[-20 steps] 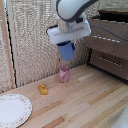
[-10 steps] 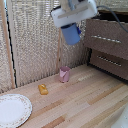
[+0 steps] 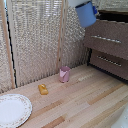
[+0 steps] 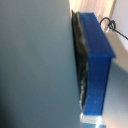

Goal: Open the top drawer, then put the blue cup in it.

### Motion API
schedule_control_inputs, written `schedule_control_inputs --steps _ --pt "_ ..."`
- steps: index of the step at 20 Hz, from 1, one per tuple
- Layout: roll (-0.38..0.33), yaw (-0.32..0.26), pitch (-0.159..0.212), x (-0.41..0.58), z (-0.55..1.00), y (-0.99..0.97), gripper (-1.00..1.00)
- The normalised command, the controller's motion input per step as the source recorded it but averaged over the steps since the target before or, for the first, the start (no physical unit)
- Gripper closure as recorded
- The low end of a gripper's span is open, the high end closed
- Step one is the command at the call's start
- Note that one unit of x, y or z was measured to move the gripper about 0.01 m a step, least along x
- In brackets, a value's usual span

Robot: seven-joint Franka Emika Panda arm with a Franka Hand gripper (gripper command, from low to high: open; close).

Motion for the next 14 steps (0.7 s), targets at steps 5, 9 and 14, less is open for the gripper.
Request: schedule_control_inputs --steps 5,9,14 --pt "0.132 -0.009 -0.109 0.187 0.64 -0.89 1.0" --pt "0.115 0.0 -0.152 0.248 0.57 -0.99 1.0" --pt "0.117 0.0 -0.149 0.171 0.5 -1.0 1.0"
